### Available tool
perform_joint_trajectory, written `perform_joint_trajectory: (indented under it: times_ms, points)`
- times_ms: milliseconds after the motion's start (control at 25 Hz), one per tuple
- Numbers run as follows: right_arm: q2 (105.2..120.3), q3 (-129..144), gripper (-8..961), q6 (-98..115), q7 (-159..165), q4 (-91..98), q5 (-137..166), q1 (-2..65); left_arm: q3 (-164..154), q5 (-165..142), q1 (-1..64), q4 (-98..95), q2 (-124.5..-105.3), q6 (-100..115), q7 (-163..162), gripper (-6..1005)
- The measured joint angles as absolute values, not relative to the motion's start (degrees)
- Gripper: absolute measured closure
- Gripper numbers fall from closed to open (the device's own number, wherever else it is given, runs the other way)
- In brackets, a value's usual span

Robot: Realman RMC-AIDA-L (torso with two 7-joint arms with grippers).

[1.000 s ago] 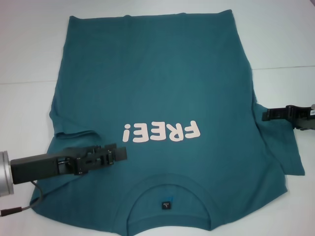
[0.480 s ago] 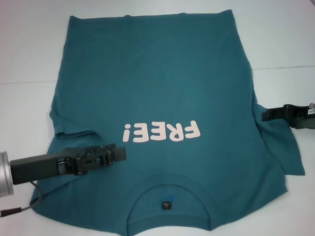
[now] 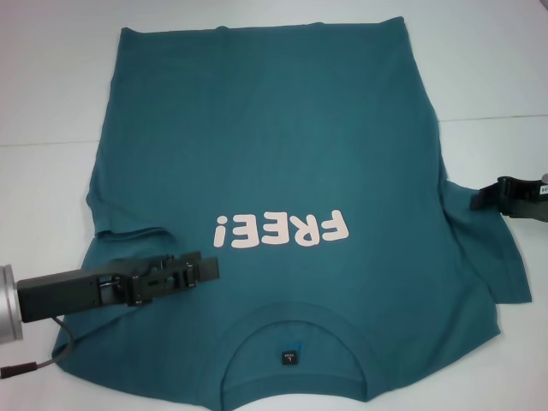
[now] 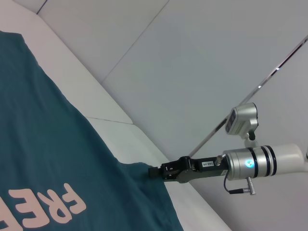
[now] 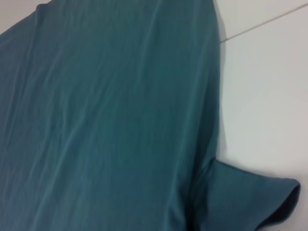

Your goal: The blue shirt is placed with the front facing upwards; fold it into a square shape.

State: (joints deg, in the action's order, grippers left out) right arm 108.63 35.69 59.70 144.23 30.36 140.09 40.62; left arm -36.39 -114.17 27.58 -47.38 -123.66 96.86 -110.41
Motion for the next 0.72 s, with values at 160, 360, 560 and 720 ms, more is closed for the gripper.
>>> perform_joint_trajectory:
  times_ms: [160,360,560,720]
  points:
    - [108.64,36.06,612,59.32,144.23,30.36,140.10,40.61,-36.39,-114.17,27.59,-47.33,-123.66,96.86,-110.42,459]
    - [108.67,36.26,831,58.66,144.23,30.13,140.10,40.60,-36.38,-114.17,27.60,-47.36,-123.66,96.95,-110.51,459]
    - [108.83,36.34,927,57.33,144.61,29.91,141.31,40.59,-36.39,-114.17,27.57,-47.38,-123.66,96.95,-110.58,459]
    - [108.98,36.95,932,55.93,146.24,30.33,143.22,40.89,-36.39,-114.17,27.33,-47.49,-123.58,96.95,-110.64,460]
